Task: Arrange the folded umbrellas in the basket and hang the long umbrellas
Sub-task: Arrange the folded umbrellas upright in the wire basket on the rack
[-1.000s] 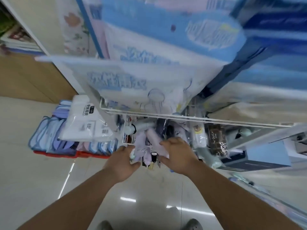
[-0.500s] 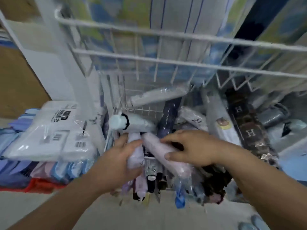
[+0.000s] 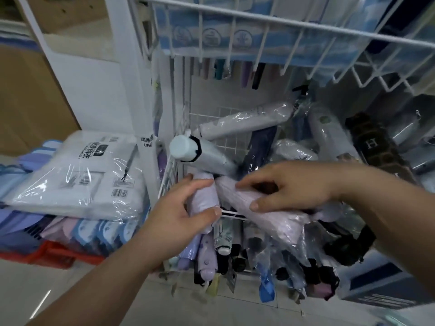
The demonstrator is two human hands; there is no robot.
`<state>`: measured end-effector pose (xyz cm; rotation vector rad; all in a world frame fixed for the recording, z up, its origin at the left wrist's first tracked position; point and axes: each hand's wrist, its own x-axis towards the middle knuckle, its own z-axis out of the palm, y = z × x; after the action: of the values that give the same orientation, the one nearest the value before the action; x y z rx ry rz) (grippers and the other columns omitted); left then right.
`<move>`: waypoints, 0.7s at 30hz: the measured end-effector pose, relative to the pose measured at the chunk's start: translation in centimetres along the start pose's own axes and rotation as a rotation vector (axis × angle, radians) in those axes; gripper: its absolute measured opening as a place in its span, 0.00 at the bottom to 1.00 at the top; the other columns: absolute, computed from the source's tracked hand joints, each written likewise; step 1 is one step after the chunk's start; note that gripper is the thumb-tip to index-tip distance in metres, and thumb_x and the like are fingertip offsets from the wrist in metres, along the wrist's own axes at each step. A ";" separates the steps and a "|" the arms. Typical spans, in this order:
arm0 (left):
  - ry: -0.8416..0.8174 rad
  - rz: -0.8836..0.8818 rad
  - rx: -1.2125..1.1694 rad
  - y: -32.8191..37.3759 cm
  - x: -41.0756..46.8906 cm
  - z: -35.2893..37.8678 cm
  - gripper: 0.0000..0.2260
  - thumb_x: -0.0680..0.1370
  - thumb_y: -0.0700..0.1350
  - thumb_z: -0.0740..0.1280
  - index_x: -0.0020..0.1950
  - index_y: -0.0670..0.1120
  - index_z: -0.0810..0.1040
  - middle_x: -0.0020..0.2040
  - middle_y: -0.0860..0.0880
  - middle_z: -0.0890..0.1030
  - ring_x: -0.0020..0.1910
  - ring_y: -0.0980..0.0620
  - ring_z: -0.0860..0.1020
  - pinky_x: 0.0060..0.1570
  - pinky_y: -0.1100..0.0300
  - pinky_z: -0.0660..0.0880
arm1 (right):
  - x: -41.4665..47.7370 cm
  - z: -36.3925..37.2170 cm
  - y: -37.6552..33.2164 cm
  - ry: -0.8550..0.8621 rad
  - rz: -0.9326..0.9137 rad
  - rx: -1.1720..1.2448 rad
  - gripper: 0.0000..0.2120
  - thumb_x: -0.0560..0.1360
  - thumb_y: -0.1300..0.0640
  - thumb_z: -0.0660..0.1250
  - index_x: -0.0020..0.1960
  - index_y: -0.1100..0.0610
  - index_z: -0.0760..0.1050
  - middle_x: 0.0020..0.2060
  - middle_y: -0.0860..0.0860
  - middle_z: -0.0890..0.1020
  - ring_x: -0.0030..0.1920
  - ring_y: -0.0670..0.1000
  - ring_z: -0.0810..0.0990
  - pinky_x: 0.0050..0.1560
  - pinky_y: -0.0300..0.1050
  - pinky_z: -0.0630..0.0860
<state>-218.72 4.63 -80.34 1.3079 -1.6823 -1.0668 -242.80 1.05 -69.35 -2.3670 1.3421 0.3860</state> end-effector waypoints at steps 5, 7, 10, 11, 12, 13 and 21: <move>0.069 -0.061 -0.108 0.0 -0.6 -0.3 0.21 0.74 0.45 0.75 0.65 0.60 0.79 0.60 0.47 0.76 0.55 0.56 0.77 0.55 0.55 0.77 | 3.5 -0.2 -0.2 0.225 0.001 -0.005 0.26 0.75 0.38 0.67 0.70 0.43 0.70 0.63 0.45 0.78 0.57 0.45 0.77 0.60 0.42 0.73; 0.093 -0.095 -0.134 0.0 -0.6 -0.8 0.22 0.74 0.44 0.75 0.65 0.60 0.79 0.40 0.51 0.81 0.29 0.62 0.66 0.40 0.60 0.77 | 4.8 -1.0 -0.2 0.261 0.021 0.054 0.30 0.76 0.40 0.68 0.74 0.46 0.65 0.67 0.47 0.76 0.59 0.46 0.76 0.59 0.38 0.69; 0.078 -0.124 -0.172 -0.2 -0.6 -1.2 0.23 0.70 0.48 0.77 0.64 0.62 0.79 0.42 0.50 0.78 0.34 0.50 0.73 0.39 0.55 0.79 | 7.0 -2.0 -0.4 0.134 0.005 0.051 0.37 0.78 0.42 0.66 0.80 0.48 0.53 0.74 0.47 0.68 0.69 0.48 0.71 0.66 0.39 0.66; 0.062 -0.125 -0.189 -0.2 -0.6 -1.3 0.24 0.69 0.50 0.78 0.63 0.63 0.79 0.47 0.48 0.79 0.35 0.47 0.76 0.43 0.48 0.82 | 7.8 -2.3 -0.5 0.110 -0.003 0.047 0.37 0.78 0.42 0.65 0.80 0.48 0.51 0.75 0.47 0.67 0.70 0.49 0.70 0.68 0.41 0.65; 0.056 -0.126 -0.206 -0.4 -0.5 -1.3 0.24 0.69 0.50 0.78 0.63 0.63 0.80 0.52 0.49 0.81 0.37 0.43 0.80 0.45 0.46 0.83 | 8.6 -2.4 -0.6 0.104 -0.017 0.042 0.36 0.79 0.43 0.65 0.80 0.49 0.52 0.74 0.47 0.68 0.70 0.49 0.71 0.70 0.43 0.66; 0.052 -0.120 -0.215 -0.6 -0.5 -1.3 0.23 0.70 0.49 0.79 0.63 0.63 0.80 0.57 0.53 0.81 0.42 0.41 0.83 0.45 0.49 0.84 | 9.3 -2.5 -0.7 0.110 -0.030 0.030 0.34 0.79 0.43 0.65 0.80 0.49 0.54 0.73 0.47 0.70 0.69 0.49 0.72 0.69 0.44 0.67; 0.068 -0.083 -0.268 -1.1 -1.0 -1.1 0.24 0.67 0.55 0.76 0.62 0.67 0.79 0.53 0.47 0.85 0.47 0.47 0.78 0.52 0.46 0.82 | 10.9 -1.9 -1.1 0.185 -0.113 0.008 0.30 0.75 0.52 0.72 0.73 0.50 0.64 0.61 0.47 0.78 0.57 0.50 0.76 0.59 0.46 0.72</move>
<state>-217.13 5.32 -80.97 1.2329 -1.3910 -1.2355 -236.23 -7.55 -72.06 -2.5090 1.2760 0.1305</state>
